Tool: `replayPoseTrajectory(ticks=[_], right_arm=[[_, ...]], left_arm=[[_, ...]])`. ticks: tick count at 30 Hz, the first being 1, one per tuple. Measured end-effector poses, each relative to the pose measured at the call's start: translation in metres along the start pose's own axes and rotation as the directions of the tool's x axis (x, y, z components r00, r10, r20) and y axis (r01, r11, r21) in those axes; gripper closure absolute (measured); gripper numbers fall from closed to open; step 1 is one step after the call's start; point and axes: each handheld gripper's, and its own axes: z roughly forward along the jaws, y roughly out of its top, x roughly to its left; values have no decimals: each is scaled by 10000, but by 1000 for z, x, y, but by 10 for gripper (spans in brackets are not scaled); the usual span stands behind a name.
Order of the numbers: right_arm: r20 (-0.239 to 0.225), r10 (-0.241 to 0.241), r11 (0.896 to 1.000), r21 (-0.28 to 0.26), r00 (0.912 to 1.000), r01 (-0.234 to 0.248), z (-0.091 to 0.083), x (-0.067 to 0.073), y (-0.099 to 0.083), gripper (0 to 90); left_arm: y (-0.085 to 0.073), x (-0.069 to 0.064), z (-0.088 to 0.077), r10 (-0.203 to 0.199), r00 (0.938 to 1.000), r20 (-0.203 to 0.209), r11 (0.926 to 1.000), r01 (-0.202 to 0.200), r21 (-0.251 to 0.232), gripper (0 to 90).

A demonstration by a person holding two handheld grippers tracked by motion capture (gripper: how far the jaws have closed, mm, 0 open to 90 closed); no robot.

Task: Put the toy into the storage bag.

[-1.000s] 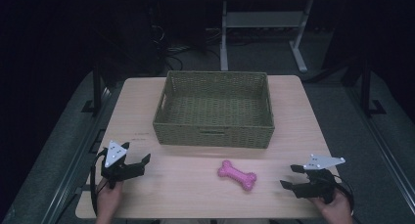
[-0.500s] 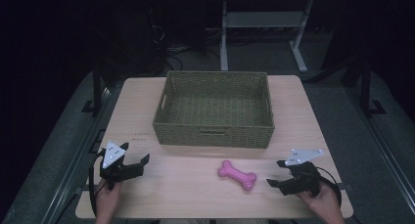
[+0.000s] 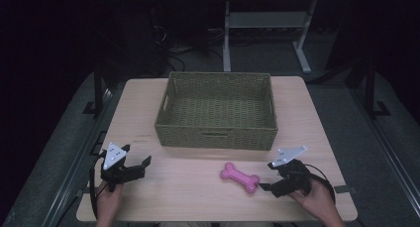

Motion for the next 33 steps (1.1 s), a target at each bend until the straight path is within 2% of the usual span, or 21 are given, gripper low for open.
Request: replayPoseTrajectory(ticks=[3,8,12,15,17,23,33], right_arm=[[-78,-255,9995,161,9996,256,2,4,11,245],[-329,-992,9941,414,9945,1006,8,12,36,271],[-474,-1184,9910,575,9918,1211,12,14,47,294],[-565,-1435,9846,927,9880,1483,20,15,57,303],[-620,-1433,9844,941,9877,1488,22,15,59,308],[-795,-1503,9763,1452,9854,1606,34,13,69,332],[-932,-1549,9634,2063,9835,1713,47,15,72,378]], left_arm=[[0,0,-1,-2,10000,-1,10000,2,-17,133],[-1,1,-1,-47,10000,15,10000,47,16,133],[-1,2,-3,-52,10000,-24,10000,52,-7,133],[-2,1,-3,-150,9999,-53,9998,149,-90,133],[-2,2,-3,-160,9999,-47,9998,159,-78,133],[-2,2,-1,-152,9999,-30,9999,152,-14,133],[-2,2,-2,-187,9998,-47,9998,187,-31,133]])
